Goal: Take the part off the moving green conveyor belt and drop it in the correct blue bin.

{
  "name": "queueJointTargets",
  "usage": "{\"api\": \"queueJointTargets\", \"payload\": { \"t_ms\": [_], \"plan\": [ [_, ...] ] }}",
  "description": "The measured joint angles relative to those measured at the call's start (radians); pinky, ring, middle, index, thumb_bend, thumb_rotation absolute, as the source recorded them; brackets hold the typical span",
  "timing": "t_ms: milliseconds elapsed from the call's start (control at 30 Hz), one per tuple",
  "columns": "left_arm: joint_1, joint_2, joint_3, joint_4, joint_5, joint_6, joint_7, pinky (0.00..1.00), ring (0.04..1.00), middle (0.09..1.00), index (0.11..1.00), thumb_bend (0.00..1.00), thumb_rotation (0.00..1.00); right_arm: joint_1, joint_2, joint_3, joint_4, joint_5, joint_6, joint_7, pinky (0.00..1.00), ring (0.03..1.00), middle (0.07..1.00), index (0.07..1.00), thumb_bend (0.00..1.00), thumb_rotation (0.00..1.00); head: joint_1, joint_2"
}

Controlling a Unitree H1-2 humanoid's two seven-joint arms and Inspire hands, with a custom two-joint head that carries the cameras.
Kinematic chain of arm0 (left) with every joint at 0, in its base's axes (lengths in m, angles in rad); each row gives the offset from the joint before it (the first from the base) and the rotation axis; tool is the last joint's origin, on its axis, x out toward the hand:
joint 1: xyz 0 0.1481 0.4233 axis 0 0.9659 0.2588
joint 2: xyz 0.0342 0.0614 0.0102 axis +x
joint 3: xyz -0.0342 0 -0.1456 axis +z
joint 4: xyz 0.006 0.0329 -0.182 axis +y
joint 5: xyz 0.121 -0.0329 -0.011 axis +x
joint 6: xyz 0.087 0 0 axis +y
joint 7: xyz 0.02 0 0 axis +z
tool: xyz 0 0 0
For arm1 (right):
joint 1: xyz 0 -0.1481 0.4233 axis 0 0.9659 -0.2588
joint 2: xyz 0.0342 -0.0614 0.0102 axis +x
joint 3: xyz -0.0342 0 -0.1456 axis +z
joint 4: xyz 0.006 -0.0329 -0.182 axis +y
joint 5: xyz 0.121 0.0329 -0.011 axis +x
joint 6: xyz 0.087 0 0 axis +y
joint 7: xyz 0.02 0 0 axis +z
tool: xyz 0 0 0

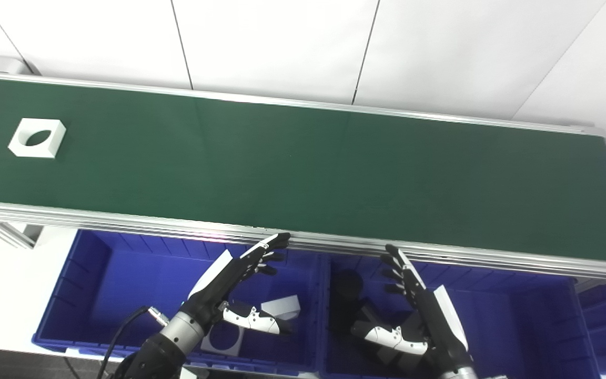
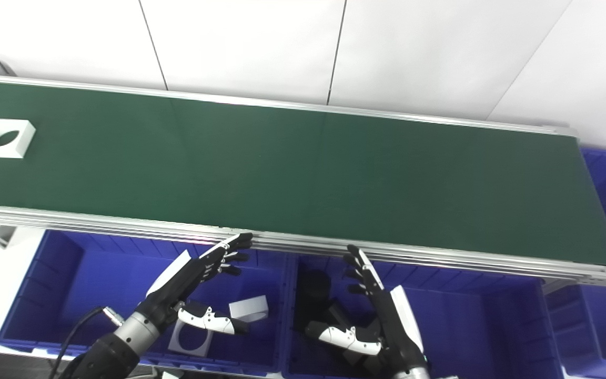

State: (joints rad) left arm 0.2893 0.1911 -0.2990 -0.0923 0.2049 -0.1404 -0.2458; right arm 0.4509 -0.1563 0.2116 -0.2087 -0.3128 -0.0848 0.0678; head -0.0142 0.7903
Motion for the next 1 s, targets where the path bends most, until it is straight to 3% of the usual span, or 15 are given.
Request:
{"api": "queueJointTargets", "payload": {
  "t_ms": [100,233,300,400,433,500,533,867,1000],
  "plan": [
    [0.017,-0.007,0.0,-0.001,-0.02,-0.012,0.001,0.75,0.889,0.938,0.93,0.83,0.24,0.011,-0.003,0.0,0.009,-0.002,-0.025,-0.003,0.79,0.875,0.918,0.972,0.86,0.37,0.083,-0.055],
    [0.038,-0.017,0.006,-0.017,-0.043,-0.038,0.003,0.78,0.891,0.934,0.918,0.85,0.26,0.02,-0.018,-0.003,0.044,-0.002,-0.077,-0.009,0.78,0.875,0.916,0.966,0.85,0.34,0.106,-0.075],
    [0.045,-0.023,0.015,-0.048,-0.046,-0.043,0.011,0.79,0.893,0.935,0.918,0.85,0.26,0.023,-0.025,-0.006,0.051,-0.002,-0.089,-0.015,0.78,0.879,0.917,0.961,0.85,0.33,0.137,-0.118],
    [0.04,-0.024,0.03,-0.08,-0.053,-0.051,0.012,0.8,0.893,0.934,0.921,0.84,0.26,0.022,-0.026,-0.012,0.075,-0.003,-0.106,-0.032,0.76,0.873,0.915,0.959,0.86,0.33,0.143,-0.134],
    [0.037,-0.023,0.037,-0.083,-0.053,-0.053,0.012,0.8,0.892,0.931,0.92,0.84,0.26,0.022,-0.026,-0.012,0.082,-0.002,-0.119,-0.035,0.77,0.878,0.917,0.96,0.86,0.34,0.154,-0.158],
    [0.029,-0.021,0.045,-0.083,-0.053,-0.062,0.012,0.79,0.888,0.926,0.918,0.84,0.25,0.02,-0.026,-0.012,0.104,0.001,-0.144,-0.04,0.78,0.877,0.918,0.963,0.87,0.35,0.154,-0.161],
    [0.025,-0.019,0.048,-0.083,-0.053,-0.069,0.012,0.78,0.883,0.923,0.917,0.85,0.25,0.019,-0.026,-0.012,0.117,0.002,-0.148,-0.04,0.79,0.881,0.919,0.965,0.87,0.36,0.157,-0.183],
    [-0.007,0.008,0.069,-0.065,-0.078,-0.071,0.01,0.7,0.854,0.921,0.91,0.88,0.24,0.016,-0.024,-0.012,0.166,-0.009,-0.166,-0.05,0.76,0.859,0.908,0.962,0.87,0.32,0.14,-0.235],
    [-0.017,0.02,0.072,-0.043,-0.083,-0.078,0.009,0.66,0.836,0.92,0.909,0.88,0.21,0.015,-0.022,-0.012,0.169,-0.016,-0.166,-0.052,0.79,0.876,0.911,0.961,0.87,0.29,0.132,-0.25]
  ]
}}
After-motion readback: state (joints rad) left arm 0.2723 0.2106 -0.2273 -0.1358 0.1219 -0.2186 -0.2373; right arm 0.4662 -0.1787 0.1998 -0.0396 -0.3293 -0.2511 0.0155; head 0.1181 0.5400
